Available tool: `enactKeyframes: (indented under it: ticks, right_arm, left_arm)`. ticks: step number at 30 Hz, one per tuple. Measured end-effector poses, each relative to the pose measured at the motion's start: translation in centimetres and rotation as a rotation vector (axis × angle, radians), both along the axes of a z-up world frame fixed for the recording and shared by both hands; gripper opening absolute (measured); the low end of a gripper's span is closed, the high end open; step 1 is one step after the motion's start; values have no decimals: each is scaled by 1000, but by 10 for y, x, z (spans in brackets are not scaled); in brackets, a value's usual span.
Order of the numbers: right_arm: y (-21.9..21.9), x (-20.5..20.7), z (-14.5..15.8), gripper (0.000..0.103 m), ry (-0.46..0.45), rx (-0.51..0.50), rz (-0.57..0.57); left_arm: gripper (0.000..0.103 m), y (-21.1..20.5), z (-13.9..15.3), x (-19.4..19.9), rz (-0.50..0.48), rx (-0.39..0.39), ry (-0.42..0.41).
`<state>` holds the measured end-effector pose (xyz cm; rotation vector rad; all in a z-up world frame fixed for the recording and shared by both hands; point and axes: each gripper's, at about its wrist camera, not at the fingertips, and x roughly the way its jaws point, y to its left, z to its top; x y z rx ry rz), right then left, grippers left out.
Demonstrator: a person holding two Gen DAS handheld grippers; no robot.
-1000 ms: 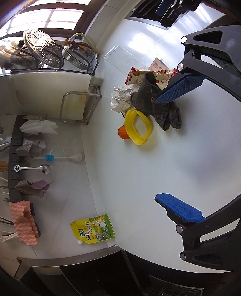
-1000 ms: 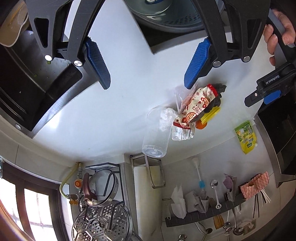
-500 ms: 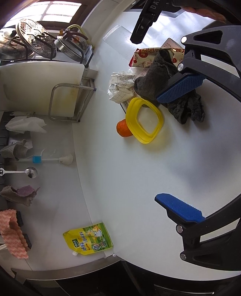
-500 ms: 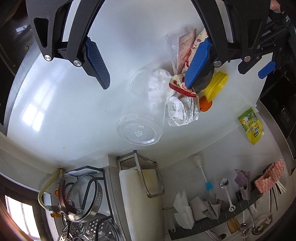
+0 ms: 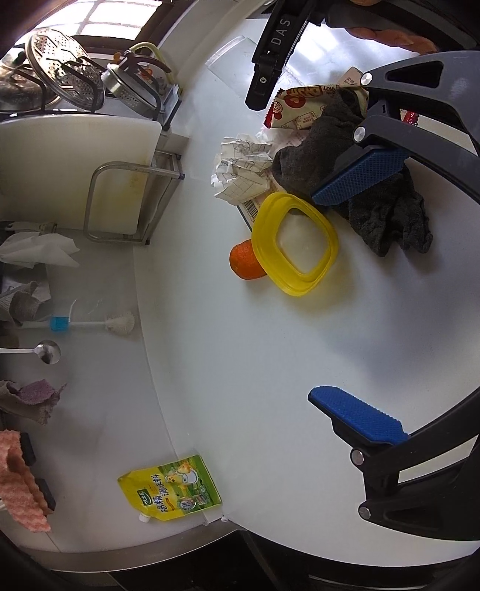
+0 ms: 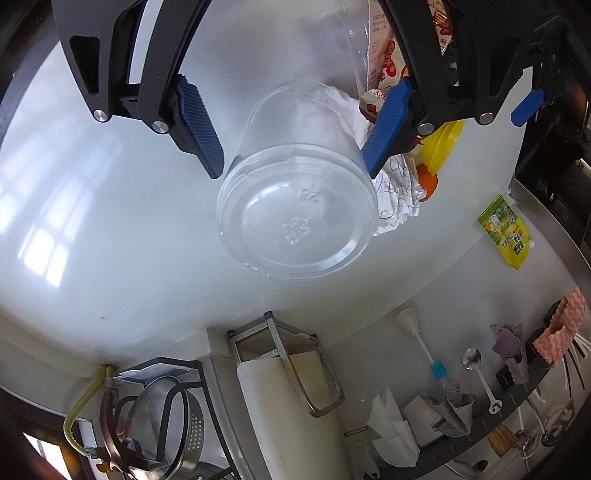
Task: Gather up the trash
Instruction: 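Hold the cup in the right tool while the left tool grasps the yellow lid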
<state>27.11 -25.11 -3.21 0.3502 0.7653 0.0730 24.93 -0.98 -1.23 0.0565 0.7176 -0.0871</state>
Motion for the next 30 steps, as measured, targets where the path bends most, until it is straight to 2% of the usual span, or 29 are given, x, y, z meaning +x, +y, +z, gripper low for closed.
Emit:
enactKeyframes:
  ticks: [2,7,13,23,30]
  right_arm:
    - [0,0,1,53,-7,-13,8]
    - [-1,-2,3,42,-19,-40,14]
    - [-10,-8,9,41,-39,-32,5]
    - [-17,-14,17,41,-68,-4,-3]
    - [-18,-16,20,41,-82,1,-3]
  left_arm:
    - [97,-3,-2,4,-4,-7,20]
    - [97,-9,-2,10,-5,-35,43]
    - [97,-26,-1,17,-10,-5,43]
    - [97,-30,-13,45,40,-48,131]
    - [96,-28,-18,52,43,-61,159]
